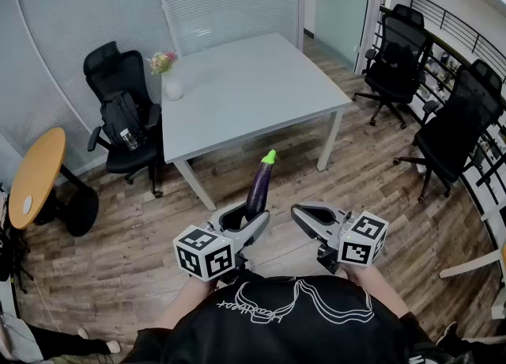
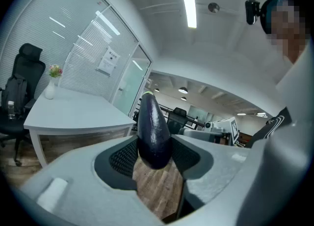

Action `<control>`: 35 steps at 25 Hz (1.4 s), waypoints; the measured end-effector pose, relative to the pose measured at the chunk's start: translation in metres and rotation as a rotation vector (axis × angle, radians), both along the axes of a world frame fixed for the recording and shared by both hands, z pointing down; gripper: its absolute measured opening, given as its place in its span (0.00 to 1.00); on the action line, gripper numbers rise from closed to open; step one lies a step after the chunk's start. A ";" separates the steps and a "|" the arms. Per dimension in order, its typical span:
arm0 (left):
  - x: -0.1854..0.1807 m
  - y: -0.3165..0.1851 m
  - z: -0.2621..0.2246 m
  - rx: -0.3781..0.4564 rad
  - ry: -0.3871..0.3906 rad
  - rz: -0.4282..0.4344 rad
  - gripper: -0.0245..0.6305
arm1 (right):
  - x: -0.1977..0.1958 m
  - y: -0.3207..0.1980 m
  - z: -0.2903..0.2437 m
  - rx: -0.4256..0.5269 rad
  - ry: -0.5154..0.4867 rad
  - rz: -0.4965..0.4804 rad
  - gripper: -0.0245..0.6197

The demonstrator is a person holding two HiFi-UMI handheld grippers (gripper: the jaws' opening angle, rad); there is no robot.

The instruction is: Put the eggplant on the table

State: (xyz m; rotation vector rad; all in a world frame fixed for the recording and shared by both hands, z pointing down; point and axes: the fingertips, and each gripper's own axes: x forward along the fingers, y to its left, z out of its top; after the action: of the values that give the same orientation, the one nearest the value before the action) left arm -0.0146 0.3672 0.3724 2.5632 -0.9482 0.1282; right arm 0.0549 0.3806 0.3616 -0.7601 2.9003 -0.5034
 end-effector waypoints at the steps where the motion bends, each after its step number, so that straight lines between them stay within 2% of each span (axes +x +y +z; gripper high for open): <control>1: 0.002 0.002 0.000 0.000 -0.001 -0.001 0.37 | 0.001 0.002 -0.001 0.003 -0.004 -0.005 0.05; 9: 0.007 0.009 -0.002 0.005 -0.022 -0.014 0.37 | 0.003 0.008 0.000 0.003 0.004 -0.036 0.05; 20: -0.002 -0.007 0.016 -0.033 -0.014 -0.025 0.37 | -0.004 -0.017 0.018 -0.048 -0.022 -0.036 0.05; 35: -0.009 -0.107 0.037 -0.108 -0.006 -0.005 0.37 | -0.006 -0.112 0.041 -0.105 -0.021 0.006 0.05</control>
State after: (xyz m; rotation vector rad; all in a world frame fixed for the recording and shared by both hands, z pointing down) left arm -0.0232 0.2603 0.4098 2.4626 -0.9234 0.1808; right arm 0.0493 0.2689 0.4023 -0.7720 2.8704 -0.6641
